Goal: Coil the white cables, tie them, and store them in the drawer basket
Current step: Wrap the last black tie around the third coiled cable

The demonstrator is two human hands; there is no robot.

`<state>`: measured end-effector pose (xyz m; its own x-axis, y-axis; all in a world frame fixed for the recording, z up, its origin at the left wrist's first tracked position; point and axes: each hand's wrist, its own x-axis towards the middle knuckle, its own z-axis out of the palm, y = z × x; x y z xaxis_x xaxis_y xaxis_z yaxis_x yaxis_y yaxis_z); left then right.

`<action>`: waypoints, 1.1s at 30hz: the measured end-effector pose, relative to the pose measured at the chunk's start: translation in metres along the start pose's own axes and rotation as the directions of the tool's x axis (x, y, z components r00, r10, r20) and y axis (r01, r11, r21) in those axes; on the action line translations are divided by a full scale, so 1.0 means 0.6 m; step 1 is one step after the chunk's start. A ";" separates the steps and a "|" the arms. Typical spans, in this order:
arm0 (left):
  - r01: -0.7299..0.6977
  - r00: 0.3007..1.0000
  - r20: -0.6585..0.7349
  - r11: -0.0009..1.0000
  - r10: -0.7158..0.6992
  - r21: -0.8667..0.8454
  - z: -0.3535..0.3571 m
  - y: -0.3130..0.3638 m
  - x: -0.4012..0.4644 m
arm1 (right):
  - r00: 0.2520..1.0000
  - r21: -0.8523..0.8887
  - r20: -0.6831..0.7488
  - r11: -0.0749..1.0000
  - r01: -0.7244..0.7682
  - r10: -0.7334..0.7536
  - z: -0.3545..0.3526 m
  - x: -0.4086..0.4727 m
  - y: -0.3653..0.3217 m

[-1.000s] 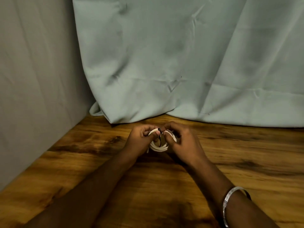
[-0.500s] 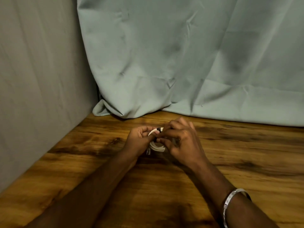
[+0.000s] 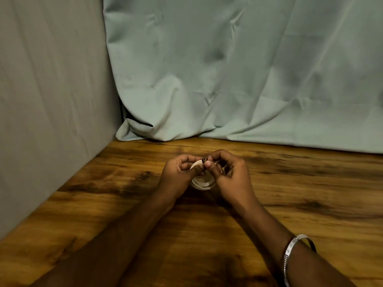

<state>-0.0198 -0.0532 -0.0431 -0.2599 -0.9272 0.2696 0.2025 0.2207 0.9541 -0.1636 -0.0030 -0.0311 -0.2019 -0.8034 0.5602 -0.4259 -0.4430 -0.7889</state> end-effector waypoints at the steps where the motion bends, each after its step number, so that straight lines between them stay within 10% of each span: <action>1: -0.016 1.000 -0.001 1.000 0.016 0.016 0.001 -0.001 0.000 | 0.999 0.029 -0.038 0.999 -0.024 0.025 0.002 -0.001 -0.001; 20: -0.211 0.965 -0.099 0.945 0.241 0.250 0.007 -0.007 -0.007 | 0.950 0.151 -0.251 0.977 -0.153 0.188 -0.004 0.001 -0.027; 33: -0.461 0.840 0.032 0.681 0.542 0.568 -0.001 0.006 -0.009 | 0.939 0.135 -0.120 0.942 -0.307 0.323 -0.013 0.003 -0.039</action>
<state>-0.0169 -0.0473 -0.0410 -0.1386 -0.6495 0.7476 -0.2788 0.7500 0.5998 -0.1608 0.0088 -0.0096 -0.4331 -0.8495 0.3012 -0.2199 -0.2245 -0.9493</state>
